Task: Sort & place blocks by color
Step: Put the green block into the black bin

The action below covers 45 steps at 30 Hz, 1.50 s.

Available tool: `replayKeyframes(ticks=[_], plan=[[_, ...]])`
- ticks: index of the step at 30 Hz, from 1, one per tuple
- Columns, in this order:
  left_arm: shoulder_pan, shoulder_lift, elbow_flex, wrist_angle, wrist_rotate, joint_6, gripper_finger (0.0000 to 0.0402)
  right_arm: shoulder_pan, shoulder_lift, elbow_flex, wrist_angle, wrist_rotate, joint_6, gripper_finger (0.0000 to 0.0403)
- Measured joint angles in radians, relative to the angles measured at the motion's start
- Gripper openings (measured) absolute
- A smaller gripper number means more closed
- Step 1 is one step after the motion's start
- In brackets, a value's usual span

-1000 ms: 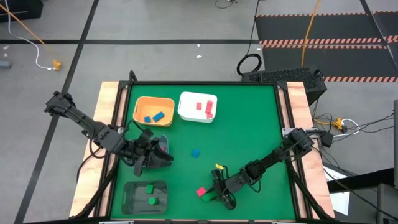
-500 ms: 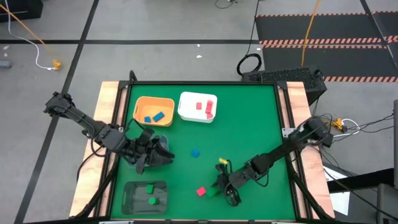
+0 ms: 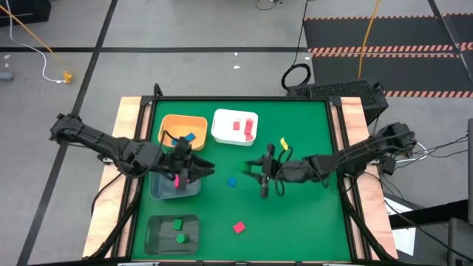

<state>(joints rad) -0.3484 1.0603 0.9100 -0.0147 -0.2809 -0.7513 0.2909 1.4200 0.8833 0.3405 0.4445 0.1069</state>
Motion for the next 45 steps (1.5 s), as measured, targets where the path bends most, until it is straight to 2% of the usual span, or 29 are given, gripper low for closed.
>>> replayKeyframes(ticks=[10, 13, 19, 27, 38, 41, 45], plan=[[0.138, 0.011, 0.000, -0.007, 0.042, 0.050, 0.0155, -0.104, 0.018, 0.002, 0.233, 0.001, -0.263, 0.0113], [0.189, 0.030, 0.000, -0.011, 0.075, 0.045, 0.0155, -0.138, 0.019, 0.010, 0.231, 0.000, -0.287, 0.0113], [0.278, 0.102, 0.000, 0.017, 0.076, -0.003, 0.0155, -0.182, 0.019, 0.010, 0.230, 0.000, -0.289, 0.0113], [0.366, 0.163, 0.000, 0.121, 0.209, -0.074, 0.0155, -0.187, 0.018, 0.011, 0.161, -0.019, -0.396, 0.0113], [0.390, 0.191, 0.000, 0.115, 0.273, -0.068, 0.0155, -0.187, 0.018, 0.011, 0.061, -0.082, -0.415, 0.0113], [0.401, 0.192, 0.000, 0.114, 0.231, -0.032, 0.0155, -0.187, 0.018, 0.011, 0.059, -0.082, -0.414, 0.0113], [0.416, 0.192, 0.000, 0.115, 0.241, -0.036, 0.0151, -0.187, 0.016, 0.011, 0.057, -0.081, -0.409, 0.0113]])
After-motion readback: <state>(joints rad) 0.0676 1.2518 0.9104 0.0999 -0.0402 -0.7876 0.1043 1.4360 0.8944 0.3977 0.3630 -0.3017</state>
